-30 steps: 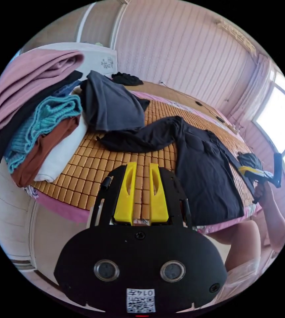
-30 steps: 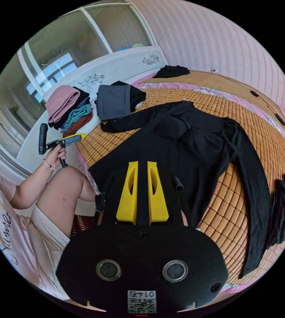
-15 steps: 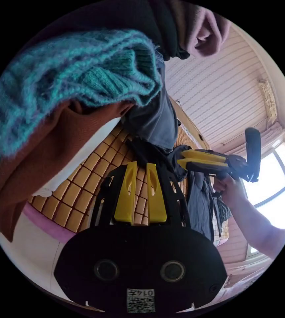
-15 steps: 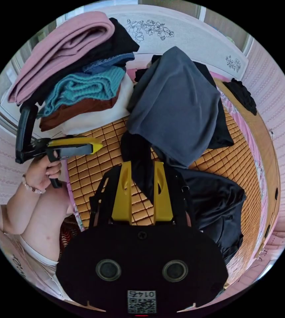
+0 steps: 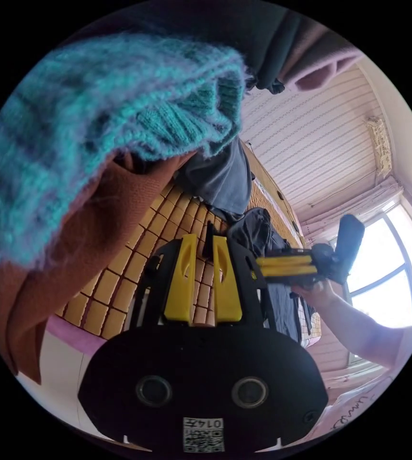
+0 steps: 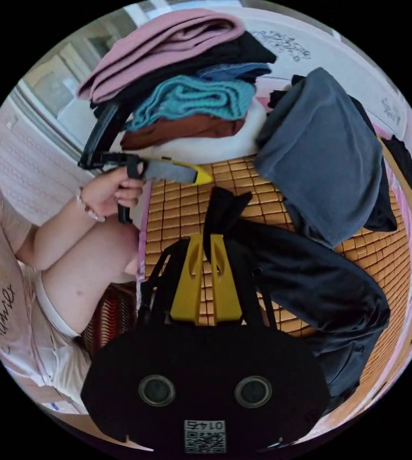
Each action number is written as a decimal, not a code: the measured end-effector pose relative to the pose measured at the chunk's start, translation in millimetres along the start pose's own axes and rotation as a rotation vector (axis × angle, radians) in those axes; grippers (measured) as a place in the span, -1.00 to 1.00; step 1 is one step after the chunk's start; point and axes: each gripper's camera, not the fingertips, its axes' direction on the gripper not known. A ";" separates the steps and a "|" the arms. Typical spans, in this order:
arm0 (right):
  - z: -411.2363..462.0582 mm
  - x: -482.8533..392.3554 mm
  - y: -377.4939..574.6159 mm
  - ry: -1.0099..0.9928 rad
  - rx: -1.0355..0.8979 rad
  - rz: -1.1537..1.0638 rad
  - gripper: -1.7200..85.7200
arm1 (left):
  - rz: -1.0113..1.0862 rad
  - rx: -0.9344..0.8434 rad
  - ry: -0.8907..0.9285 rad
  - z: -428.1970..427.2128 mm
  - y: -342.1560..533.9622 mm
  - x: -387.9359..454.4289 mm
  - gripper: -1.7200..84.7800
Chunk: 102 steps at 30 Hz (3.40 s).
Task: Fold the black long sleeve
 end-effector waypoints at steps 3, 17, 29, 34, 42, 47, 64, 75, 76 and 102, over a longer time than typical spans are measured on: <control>33.4 -11.8 1.6 0.047 -0.197 -0.070 -0.72 | 0.012 -0.010 0.011 -7.3 -3.0 -3.1 -0.81; 69.4 105.8 -50.5 0.096 -0.040 0.485 -0.73 | 0.244 -0.311 -0.265 21.7 -15.8 21.4 -0.82; 76.8 107.0 -75.1 0.097 -0.007 0.463 -0.71 | 0.206 -0.086 -0.393 0.8 -33.3 24.4 -0.96; 84.4 104.3 -77.9 0.097 -0.053 0.452 -0.71 | 0.275 -0.292 -0.139 23.5 -31.6 29.4 -0.81; 80.5 94.7 -84.7 0.038 -0.027 0.457 -0.71 | 0.286 -0.288 -0.333 39.7 -31.9 42.8 -0.97; 64.1 88.2 -83.2 0.061 -0.032 0.446 -0.71 | 0.156 -0.200 -0.374 36.0 -34.1 34.4 -0.88; 71.5 26.4 -99.4 0.242 -0.161 0.287 -0.88 | 0.248 -0.286 -0.419 68.7 -10.0 56.7 -0.82; -16.5 29.3 -6.9 0.130 0.045 0.428 -0.97 | 0.315 -0.235 -0.335 81.8 11.1 81.6 -0.98; -31.9 29.6 7.6 0.125 0.077 0.439 -0.97 | 0.335 -0.197 -0.320 80.0 14.5 87.4 -0.98; -236.9 -121.6 544.5 0.191 0.237 1.284 -0.81 | 0.930 -0.388 0.376 193.7 156.3 275.5 -0.84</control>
